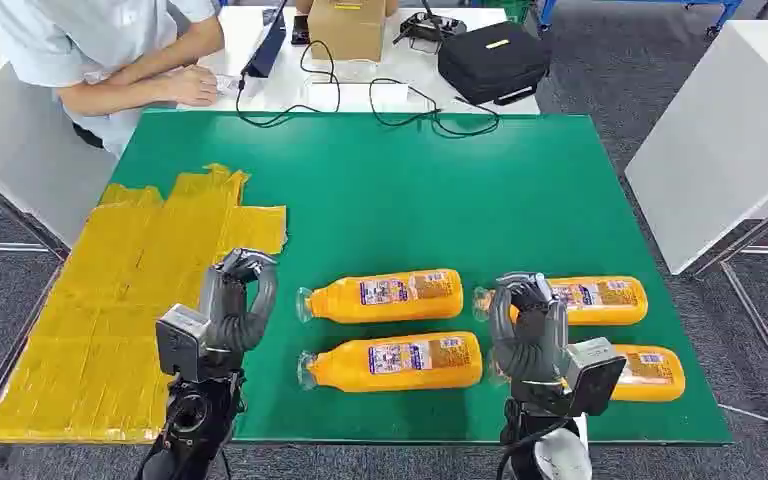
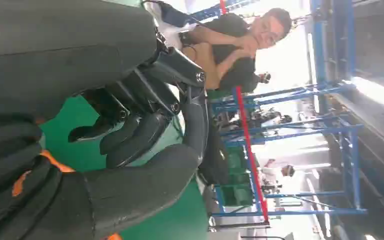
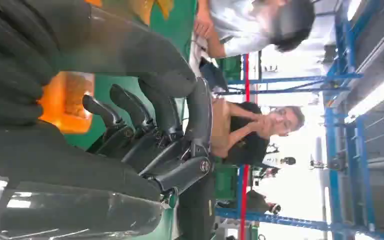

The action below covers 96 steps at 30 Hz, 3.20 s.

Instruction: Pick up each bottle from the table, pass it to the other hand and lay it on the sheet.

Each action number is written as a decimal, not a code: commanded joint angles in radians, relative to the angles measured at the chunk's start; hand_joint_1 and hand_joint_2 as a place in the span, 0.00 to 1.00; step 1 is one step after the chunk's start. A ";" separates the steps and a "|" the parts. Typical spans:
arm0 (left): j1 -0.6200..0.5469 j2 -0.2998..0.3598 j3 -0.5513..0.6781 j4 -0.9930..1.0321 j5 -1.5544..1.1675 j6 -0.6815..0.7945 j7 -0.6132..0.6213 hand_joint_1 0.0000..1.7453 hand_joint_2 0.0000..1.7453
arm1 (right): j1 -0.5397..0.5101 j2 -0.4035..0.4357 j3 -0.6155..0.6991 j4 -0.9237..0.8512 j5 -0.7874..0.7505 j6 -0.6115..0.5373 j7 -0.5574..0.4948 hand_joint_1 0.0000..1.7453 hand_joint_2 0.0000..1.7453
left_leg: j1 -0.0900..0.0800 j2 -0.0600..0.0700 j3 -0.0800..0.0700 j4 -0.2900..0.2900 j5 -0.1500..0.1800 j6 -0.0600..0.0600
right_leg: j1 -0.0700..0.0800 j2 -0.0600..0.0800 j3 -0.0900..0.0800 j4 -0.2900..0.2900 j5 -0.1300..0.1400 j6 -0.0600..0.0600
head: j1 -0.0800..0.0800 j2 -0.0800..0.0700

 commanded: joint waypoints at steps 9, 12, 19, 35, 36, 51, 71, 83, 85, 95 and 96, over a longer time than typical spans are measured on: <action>-0.093 0.002 -0.038 0.065 0.009 -0.014 0.023 0.00 1.00 | -0.168 -0.083 0.090 0.164 0.457 -0.093 0.237 0.00 1.00 | 0.001 0.002 0.009 -0.001 -0.003 0.001 | 0.002 -0.001 0.009 -0.002 -0.002 -0.004 | 0.000 0.000; -0.103 0.001 -0.037 0.081 0.015 -0.017 0.024 0.00 1.00 | -0.238 -0.098 0.090 0.252 0.619 -0.087 0.288 0.00 1.00 | 0.001 0.002 0.005 -0.001 -0.001 0.001 | 0.001 0.000 0.005 -0.002 0.000 -0.002 | 0.000 0.000; -0.113 0.004 -0.044 0.100 0.024 -0.027 0.018 0.00 1.00 | -0.301 -0.116 0.116 0.317 0.711 -0.053 0.300 0.00 1.00 | 0.000 0.002 0.007 -0.001 -0.001 0.002 | 0.002 0.000 0.007 -0.002 -0.001 -0.003 | -0.001 0.000; -0.153 0.003 -0.072 0.163 0.073 -0.058 -0.009 0.00 1.00 | -0.558 -0.115 0.335 0.699 0.879 0.154 0.211 0.00 1.00 | 0.000 0.001 0.004 -0.001 0.001 0.001 | 0.001 -0.001 0.004 0.000 0.001 -0.004 | 0.000 0.000; -0.146 0.000 -0.069 0.157 0.079 -0.059 -0.004 0.00 1.00 | -0.584 -0.113 0.351 0.743 0.874 0.160 0.210 0.00 1.00 | 0.000 0.002 0.008 0.000 -0.001 0.001 | 0.002 -0.001 0.008 -0.001 0.000 -0.006 | 0.000 0.000; -0.148 -0.003 -0.065 0.167 0.089 -0.079 0.011 0.00 1.00 | -0.666 -0.074 0.411 0.951 0.893 0.208 0.288 0.00 1.00 | 0.000 0.001 0.003 0.000 0.001 0.001 | 0.001 -0.001 0.003 0.000 0.001 -0.004 | 0.000 0.000; -0.170 -0.003 -0.084 0.226 0.121 -0.052 0.031 0.00 1.00 | -0.737 -0.028 0.321 1.226 0.923 0.114 0.423 1.00 1.00 | 0.000 -0.001 0.005 0.000 0.001 0.001 | 0.001 -0.003 0.005 0.000 0.001 -0.004 | 0.000 0.000; -0.147 -0.007 -0.083 0.210 0.124 -0.047 0.030 0.00 1.00 | -0.736 -0.027 0.288 1.224 0.915 0.063 0.408 1.00 1.00 | 0.000 -0.001 0.004 0.000 0.001 0.001 | 0.001 -0.003 0.004 0.000 0.001 -0.004 | 0.000 0.000; -0.147 -0.007 -0.083 0.210 0.124 -0.047 0.030 0.00 1.00 | -0.736 -0.027 0.288 1.224 0.915 0.063 0.408 1.00 1.00 | 0.000 -0.001 0.004 0.000 0.001 0.001 | 0.001 -0.003 0.004 0.000 0.001 -0.004 | 0.000 0.000; -0.149 -0.001 -0.087 0.202 0.123 -0.044 0.020 0.00 1.00 | -0.676 -0.012 0.124 1.119 0.815 -0.218 0.295 1.00 1.00 | 0.000 0.000 0.003 0.000 0.001 0.000 | 0.001 -0.002 0.003 0.000 0.001 -0.004 | 0.000 0.000; -0.149 -0.001 -0.087 0.202 0.123 -0.044 0.020 0.00 1.00 | -0.676 -0.012 0.124 1.119 0.815 -0.218 0.295 1.00 1.00 | 0.000 0.000 0.005 0.000 0.000 0.001 | 0.001 -0.003 0.005 0.000 0.000 -0.005 | 0.000 0.000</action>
